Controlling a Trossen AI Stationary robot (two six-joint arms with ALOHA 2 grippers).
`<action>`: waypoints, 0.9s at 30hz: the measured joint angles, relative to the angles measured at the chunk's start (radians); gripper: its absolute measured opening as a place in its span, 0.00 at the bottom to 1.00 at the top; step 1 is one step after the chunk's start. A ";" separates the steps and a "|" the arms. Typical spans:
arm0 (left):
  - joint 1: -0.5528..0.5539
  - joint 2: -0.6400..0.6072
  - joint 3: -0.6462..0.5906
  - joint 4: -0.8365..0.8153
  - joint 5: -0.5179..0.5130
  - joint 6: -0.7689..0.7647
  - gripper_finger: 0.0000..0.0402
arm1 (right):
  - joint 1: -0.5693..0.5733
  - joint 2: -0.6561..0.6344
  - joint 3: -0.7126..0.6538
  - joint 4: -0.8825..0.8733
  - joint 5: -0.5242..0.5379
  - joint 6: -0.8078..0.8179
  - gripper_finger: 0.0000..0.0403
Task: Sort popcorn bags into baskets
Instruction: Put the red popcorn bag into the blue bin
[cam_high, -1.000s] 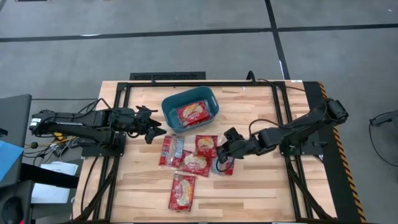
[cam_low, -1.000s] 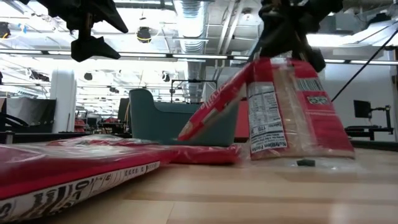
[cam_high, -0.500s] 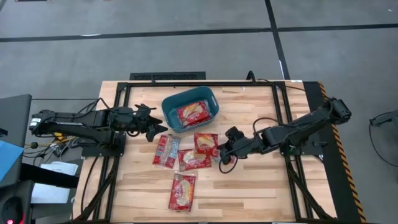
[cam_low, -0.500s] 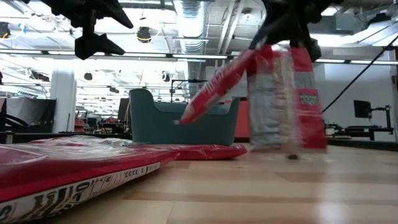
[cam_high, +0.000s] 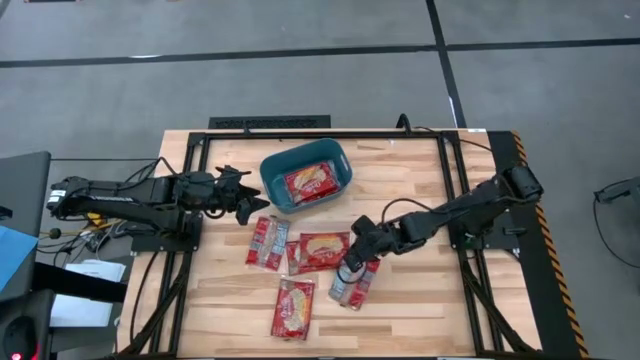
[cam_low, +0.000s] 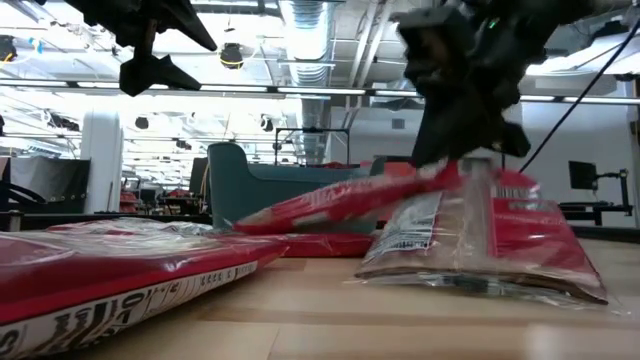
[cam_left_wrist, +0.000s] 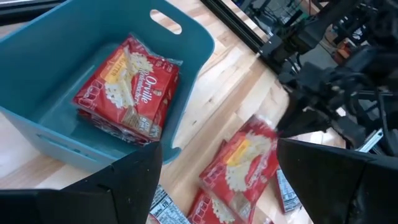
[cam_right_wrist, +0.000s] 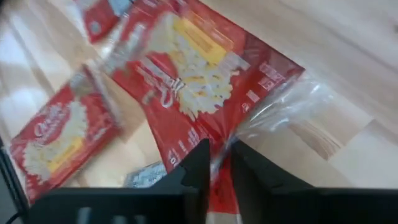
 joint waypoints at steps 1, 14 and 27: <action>0.000 0.000 0.000 0.000 -0.001 0.000 0.76 | -0.011 0.015 0.000 0.003 -0.022 0.004 0.25; 0.000 0.000 0.000 -0.010 -0.003 -0.008 0.76 | -0.133 0.131 0.000 0.158 -0.189 -0.122 0.63; 0.000 0.000 0.000 -0.016 -0.003 -0.007 0.76 | -0.174 0.074 -0.001 0.123 -0.211 -0.100 0.64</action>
